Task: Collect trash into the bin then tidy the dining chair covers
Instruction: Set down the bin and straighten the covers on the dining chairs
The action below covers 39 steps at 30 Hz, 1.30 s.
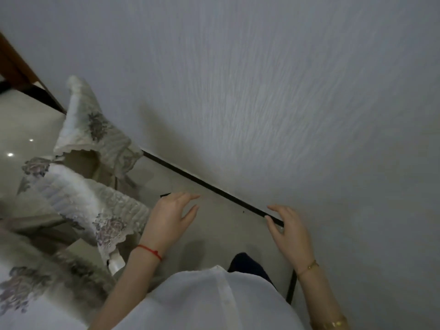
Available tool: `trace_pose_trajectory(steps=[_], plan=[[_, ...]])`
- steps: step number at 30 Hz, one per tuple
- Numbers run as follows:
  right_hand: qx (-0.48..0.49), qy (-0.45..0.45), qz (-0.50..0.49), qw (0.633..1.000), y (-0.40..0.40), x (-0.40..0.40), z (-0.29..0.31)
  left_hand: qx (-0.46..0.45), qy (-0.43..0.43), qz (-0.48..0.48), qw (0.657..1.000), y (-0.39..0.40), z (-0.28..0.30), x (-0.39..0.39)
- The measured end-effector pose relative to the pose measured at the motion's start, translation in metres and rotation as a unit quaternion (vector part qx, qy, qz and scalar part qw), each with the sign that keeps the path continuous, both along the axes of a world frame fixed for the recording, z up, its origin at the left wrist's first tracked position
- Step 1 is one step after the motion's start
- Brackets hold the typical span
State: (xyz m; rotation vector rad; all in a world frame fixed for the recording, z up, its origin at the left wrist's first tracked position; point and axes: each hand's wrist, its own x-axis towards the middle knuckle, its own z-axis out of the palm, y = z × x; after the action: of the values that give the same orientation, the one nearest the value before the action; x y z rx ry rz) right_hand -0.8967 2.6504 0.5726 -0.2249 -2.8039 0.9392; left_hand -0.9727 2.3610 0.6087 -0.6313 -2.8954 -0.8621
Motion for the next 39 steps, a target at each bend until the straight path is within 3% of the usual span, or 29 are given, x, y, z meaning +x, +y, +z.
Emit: trace_pose_trajectory(steps=[9, 17, 22, 30, 34, 39], plan=[[0.006, -0.015, 0.216, 0.976, -0.002, -0.226, -0.016, 0.007, -0.021, 0.219, 0.976, -0.010, -0.020, -0.086], [0.040, 0.044, 0.453, 0.889, -0.076, -0.423, 0.016, 0.040, 0.002, 0.444, 0.895, -0.010, -0.008, -0.137], [0.040, 0.065, 0.596, 0.799, -0.153, -0.469, 0.009, 0.044, -0.005, 0.585, 0.810, -0.010, -0.008, -0.120], [-0.023, 0.035, 0.769, 0.638, -0.295, -0.470, 0.000, 0.020, 0.017, 0.744, 0.668, -0.047, -0.006, -0.102], [-0.066, 0.067, 0.827, 0.554, -0.368, -0.456, 0.015, 0.031, 0.011, 0.782, 0.622, -0.074, -0.012, -0.104], [-0.060, 0.074, 0.889, 0.447, -0.443, -0.436, 0.016, 0.040, -0.022, 0.797, 0.602, -0.097, -0.023, -0.102]])
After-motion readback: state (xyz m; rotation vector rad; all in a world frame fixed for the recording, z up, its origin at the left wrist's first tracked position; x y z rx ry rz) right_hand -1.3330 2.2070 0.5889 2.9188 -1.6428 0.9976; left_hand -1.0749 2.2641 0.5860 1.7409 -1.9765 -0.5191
